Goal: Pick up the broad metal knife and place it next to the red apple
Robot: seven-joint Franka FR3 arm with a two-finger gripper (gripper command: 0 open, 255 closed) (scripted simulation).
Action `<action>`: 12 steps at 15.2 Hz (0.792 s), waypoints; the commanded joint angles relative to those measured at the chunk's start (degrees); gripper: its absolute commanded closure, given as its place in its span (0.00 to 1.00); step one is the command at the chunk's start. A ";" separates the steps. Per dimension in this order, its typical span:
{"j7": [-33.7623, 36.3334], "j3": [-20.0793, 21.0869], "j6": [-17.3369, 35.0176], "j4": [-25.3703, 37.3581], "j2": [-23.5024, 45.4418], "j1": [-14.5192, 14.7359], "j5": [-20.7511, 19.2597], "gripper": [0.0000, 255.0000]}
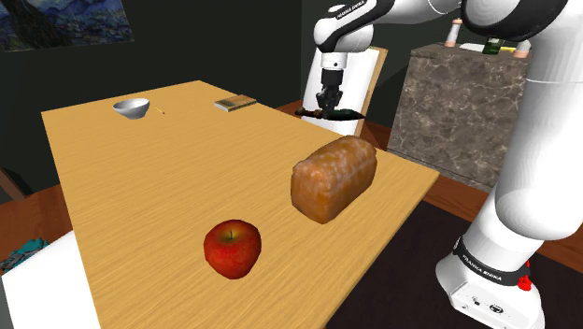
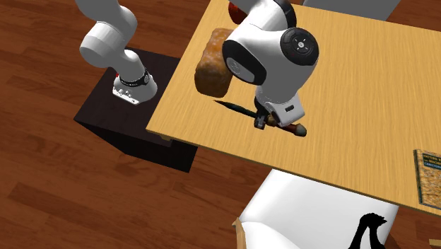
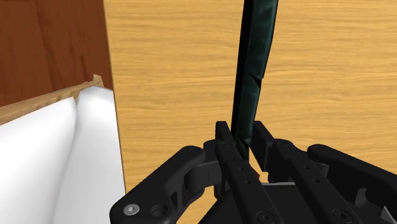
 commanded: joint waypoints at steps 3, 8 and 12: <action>0.48 -0.07 -2.80 2.04 -0.80 0.04 -0.35 1.00; 0.97 -0.16 -6.40 5.01 -1.48 0.00 -0.67 1.00; 1.32 -0.22 -9.34 7.67 -1.80 -0.07 -0.85 1.00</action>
